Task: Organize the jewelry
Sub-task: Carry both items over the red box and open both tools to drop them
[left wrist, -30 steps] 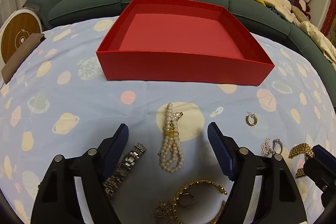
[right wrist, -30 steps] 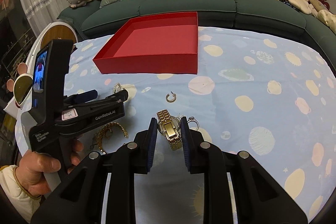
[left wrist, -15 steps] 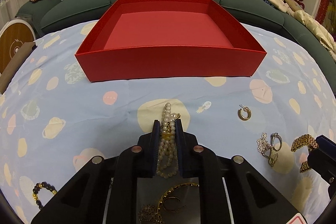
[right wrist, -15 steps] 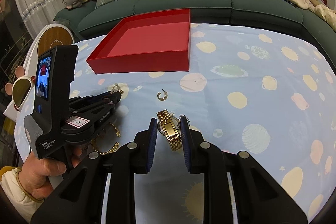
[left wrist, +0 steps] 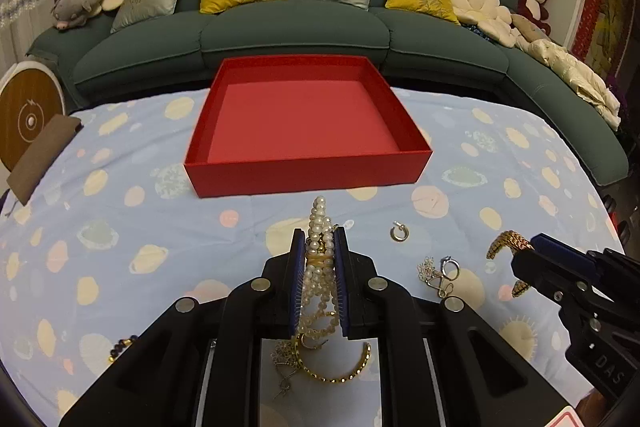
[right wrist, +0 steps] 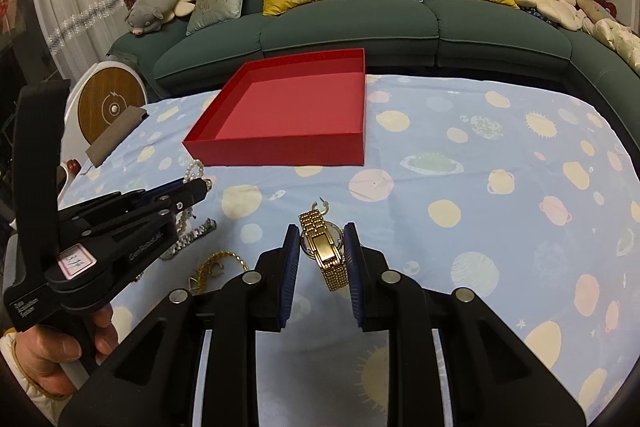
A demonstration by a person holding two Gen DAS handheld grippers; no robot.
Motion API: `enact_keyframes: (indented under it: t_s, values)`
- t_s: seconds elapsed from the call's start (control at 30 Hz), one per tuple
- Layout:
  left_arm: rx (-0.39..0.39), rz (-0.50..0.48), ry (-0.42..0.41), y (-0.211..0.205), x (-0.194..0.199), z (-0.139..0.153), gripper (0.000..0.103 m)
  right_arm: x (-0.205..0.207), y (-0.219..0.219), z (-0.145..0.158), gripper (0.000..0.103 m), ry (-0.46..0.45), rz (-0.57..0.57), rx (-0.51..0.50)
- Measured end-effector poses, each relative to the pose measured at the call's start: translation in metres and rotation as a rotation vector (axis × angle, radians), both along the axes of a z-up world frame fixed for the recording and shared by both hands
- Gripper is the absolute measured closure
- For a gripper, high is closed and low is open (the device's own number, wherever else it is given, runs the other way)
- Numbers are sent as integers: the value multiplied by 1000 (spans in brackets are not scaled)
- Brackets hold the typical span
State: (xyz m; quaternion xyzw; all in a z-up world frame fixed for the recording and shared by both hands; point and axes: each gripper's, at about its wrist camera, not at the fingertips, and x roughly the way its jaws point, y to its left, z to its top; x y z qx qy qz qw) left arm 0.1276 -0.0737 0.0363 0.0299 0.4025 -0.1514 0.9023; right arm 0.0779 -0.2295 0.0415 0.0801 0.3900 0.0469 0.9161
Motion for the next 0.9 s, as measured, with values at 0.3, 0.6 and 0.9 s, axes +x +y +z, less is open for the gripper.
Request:
enact_keyframes:
  t_s: [0.3,0.6,0.9]
  values:
    - [-1,-29,-122,16,43,87,91,71,0,76,81,-126,-7,30]
    - [21,35,-119,14,168,76,91,199,2,61,81,-92,-17,65]
    - [38,66,-36,-4,259,20,91,286,0,-4,81,8,-43,47]
